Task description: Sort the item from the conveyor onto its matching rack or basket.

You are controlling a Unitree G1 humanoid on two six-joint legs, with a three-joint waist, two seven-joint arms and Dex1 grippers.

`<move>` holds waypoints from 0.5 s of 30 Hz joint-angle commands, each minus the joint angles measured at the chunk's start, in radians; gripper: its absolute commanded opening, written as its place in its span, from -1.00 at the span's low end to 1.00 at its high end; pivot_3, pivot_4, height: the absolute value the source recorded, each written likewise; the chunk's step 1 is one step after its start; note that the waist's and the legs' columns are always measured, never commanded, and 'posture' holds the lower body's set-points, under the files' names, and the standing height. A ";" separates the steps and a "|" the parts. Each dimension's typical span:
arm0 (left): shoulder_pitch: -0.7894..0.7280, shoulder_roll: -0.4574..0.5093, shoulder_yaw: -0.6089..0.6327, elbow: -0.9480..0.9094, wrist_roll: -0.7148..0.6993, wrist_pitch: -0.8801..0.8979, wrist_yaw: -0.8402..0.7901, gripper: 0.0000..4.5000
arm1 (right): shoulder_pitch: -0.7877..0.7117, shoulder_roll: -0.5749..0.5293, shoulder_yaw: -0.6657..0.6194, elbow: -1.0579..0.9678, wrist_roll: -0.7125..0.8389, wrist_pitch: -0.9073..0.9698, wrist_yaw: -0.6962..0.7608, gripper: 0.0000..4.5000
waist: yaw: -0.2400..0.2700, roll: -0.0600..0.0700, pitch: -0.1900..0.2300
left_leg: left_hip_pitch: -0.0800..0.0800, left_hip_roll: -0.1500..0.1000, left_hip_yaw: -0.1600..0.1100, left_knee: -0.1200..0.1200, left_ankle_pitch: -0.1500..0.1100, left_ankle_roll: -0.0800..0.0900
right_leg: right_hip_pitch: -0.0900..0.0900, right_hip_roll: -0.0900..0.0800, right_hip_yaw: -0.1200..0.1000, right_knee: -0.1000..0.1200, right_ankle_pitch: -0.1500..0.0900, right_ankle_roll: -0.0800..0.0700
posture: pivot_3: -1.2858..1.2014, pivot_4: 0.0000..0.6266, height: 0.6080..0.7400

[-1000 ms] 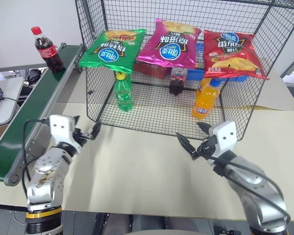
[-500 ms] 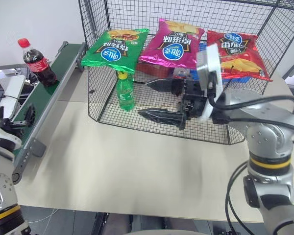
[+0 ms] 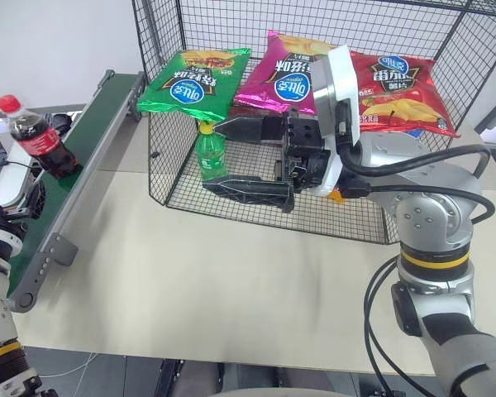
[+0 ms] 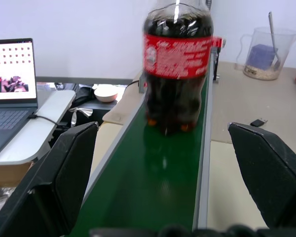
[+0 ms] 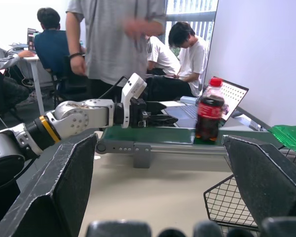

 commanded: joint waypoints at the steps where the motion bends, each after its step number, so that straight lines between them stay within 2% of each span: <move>1: -0.016 0.028 0.001 -0.001 0.003 -0.027 -0.003 1.00 | -0.022 -0.006 -0.021 -0.033 0.010 -0.011 -0.008 0.98 | -0.001 0.000 0.000 | 0.000 0.000 0.000 0.000 0.000 0.000 | 0.000 0.000 0.000 0.000 0.000 0.000 | 0.03 -0.52 1.00; 15: -0.043 0.053 0.036 0.069 0.010 -0.062 0.045 1.00 | -0.024 -0.006 -0.023 -0.039 0.021 -0.002 -0.035 0.98 | -0.002 0.000 0.000 | 0.000 0.000 0.000 -0.001 0.000 0.000 | -0.001 -0.001 0.000 0.000 0.000 0.000 | 0.03 -0.52 1.00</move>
